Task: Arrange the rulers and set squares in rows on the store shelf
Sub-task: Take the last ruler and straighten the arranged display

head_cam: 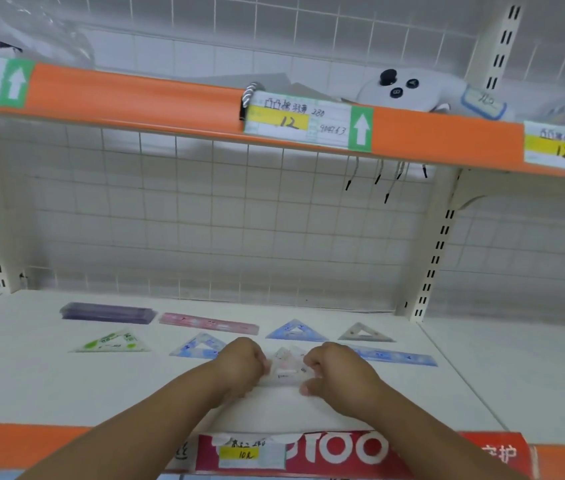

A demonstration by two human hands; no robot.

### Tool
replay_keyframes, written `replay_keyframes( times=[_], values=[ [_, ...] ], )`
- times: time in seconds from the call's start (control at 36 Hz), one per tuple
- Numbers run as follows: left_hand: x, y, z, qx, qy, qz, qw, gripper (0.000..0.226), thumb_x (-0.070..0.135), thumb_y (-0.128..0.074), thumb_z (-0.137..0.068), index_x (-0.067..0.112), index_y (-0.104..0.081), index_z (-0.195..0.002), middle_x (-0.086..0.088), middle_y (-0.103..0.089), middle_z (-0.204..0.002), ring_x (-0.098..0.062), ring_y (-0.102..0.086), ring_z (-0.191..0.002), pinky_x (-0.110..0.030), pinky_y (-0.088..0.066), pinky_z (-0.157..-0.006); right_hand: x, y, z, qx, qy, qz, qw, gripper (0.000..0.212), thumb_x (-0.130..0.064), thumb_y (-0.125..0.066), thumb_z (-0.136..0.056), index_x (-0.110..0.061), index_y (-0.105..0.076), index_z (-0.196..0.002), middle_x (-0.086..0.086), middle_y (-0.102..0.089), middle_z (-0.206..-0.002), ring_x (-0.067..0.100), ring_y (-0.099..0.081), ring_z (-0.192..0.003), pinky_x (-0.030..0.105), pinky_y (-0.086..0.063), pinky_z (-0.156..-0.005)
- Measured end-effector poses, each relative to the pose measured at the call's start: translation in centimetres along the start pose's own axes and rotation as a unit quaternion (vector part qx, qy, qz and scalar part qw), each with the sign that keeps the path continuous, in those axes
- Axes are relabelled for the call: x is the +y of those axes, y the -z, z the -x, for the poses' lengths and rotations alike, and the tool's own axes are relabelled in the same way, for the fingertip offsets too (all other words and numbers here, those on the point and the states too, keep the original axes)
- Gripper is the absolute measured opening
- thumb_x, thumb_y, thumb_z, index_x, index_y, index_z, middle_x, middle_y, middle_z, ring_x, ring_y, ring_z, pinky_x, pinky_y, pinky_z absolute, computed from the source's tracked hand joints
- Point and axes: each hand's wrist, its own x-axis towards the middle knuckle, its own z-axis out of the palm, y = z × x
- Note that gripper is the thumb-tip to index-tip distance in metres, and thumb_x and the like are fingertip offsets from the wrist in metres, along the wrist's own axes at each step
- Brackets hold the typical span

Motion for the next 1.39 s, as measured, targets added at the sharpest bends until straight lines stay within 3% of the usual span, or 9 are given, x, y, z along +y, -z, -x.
replay_keyframes(
  times=[0.06,0.11,0.25,0.42,0.53,0.83,1.03,1.17,1.39],
  values=[
    [0.2,-0.4,-0.1,0.018,-0.002,-0.006,1.0,0.027,0.004,-0.041,-0.096,0.016,-0.058,-0.079,0.001,-0.048,-0.072,-0.011,-0.042,-0.063,-0.018,-0.036,-0.053,0.6,0.2,0.1,0.003,0.006,0.008,1.0,0.013,-0.036,-0.067,-0.086,-0.032,-0.061,-0.096,-0.011,-0.052,-0.096,0.007,-0.051,-0.085,0.022,-0.038,-0.069],
    [0.4,-0.7,-0.3,0.038,0.0,-0.028,0.999,0.023,0.005,-0.04,-0.097,0.012,-0.06,-0.089,-0.002,-0.052,-0.079,-0.015,-0.046,-0.071,-0.022,-0.038,-0.061,1.1,0.5,0.3,0.022,0.001,0.03,0.999,0.033,-0.035,-0.064,-0.088,-0.022,-0.06,-0.118,-0.004,-0.051,-0.107,0.014,-0.05,-0.095,0.027,-0.039,-0.075],
    [0.3,-1.4,-0.3,0.044,0.02,-0.136,0.989,0.022,0.017,-0.039,-0.099,0.015,-0.051,-0.081,-0.004,-0.056,-0.098,-0.02,-0.057,-0.094,-0.025,-0.045,-0.083,3.0,1.5,0.3,0.127,0.01,0.077,0.989,0.029,-0.031,-0.053,-0.093,-0.02,-0.057,-0.12,-0.002,-0.055,-0.115,0.014,-0.054,-0.102,0.024,-0.039,-0.071],
    [0.6,-2.7,0.2,0.03,0.013,-0.204,0.978,0.031,0.028,-0.039,-0.1,0.024,-0.037,-0.069,-0.006,-0.057,-0.099,-0.014,-0.048,-0.086,-0.021,-0.037,-0.075,5.4,2.1,-0.2,0.174,0.008,0.056,0.983,0.03,-0.037,-0.053,-0.093,-0.023,-0.057,-0.12,-0.004,-0.053,-0.113,0.012,-0.05,-0.107,0.024,-0.038,-0.073],
    [1.0,-3.4,0.2,0.017,0.02,-0.225,0.974,0.025,0.034,-0.039,-0.1,0.015,-0.055,-0.102,-0.006,-0.06,-0.116,-0.019,-0.055,-0.1,-0.023,-0.039,-0.082,6.4,2.4,-0.6,0.176,0.014,0.064,0.982,0.028,-0.038,-0.054,-0.093,-0.024,-0.058,-0.117,-0.006,-0.052,-0.109,0.011,-0.05,-0.105,0.024,-0.033,-0.068],
    [0.9,-4.2,-0.2,-0.016,0.03,-0.284,0.958,0.038,0.051,-0.042,-0.096,0.017,-0.047,-0.112,-0.003,-0.058,-0.122,-0.019,-0.054,-0.105,-0.027,-0.038,-0.085,11.0,4.5,-3.8,0.171,-0.021,0.044,0.984,0.031,-0.034,-0.056,-0.093,-0.017,-0.058,-0.119,-0.001,-0.053,-0.114,0.016,-0.05,-0.111,0.026,-0.041,-0.077],
    [1.0,-4.5,-0.6,-0.02,0.036,-0.311,0.949,0.046,0.051,-0.046,-0.093,0.017,-0.042,-0.124,-0.006,-0.051,-0.127,-0.023,-0.051,-0.115,-0.032,-0.039,-0.092,14.9,4.3,-6.7,0.133,-0.058,0.063,0.987,0.027,-0.039,-0.057,-0.093,-0.015,-0.062,-0.102,0.002,-0.053,-0.102,0.017,-0.05,-0.089,0.027,-0.042,-0.069],
    [1.0,-4.4,-0.7,-0.024,0.043,-0.313,0.948,0.047,0.052,-0.046,-0.093,0.016,-0.043,-0.122,-0.007,-0.05,-0.128,-0.024,-0.05,-0.116,-0.033,-0.038,-0.093,17.7,3.4,-8.3,0.081,-0.067,0.08,0.991,0.025,-0.027,-0.054,-0.092,-0.016,-0.065,-0.112,0.001,-0.05,-0.101,0.017,-0.05,-0.092,0.026,-0.04,-0.072],
    [1.0,-4.3,-0.8,-0.032,0.043,-0.313,0.948,0.047,0.052,-0.046,-0.093,0.015,-0.042,-0.122,-0.009,-0.049,-0.128,-0.026,-0.049,-0.117,-0.034,-0.038,-0.094,20.1,2.4,-9.5,0.021,-0.043,0.039,0.998,0.037,-0.038,-0.065,-0.087,-0.021,-0.061,-0.12,-0.004,-0.046,-0.106,0.016,-0.05,-0.108,0.024,-0.039,-0.087]
  ],
)
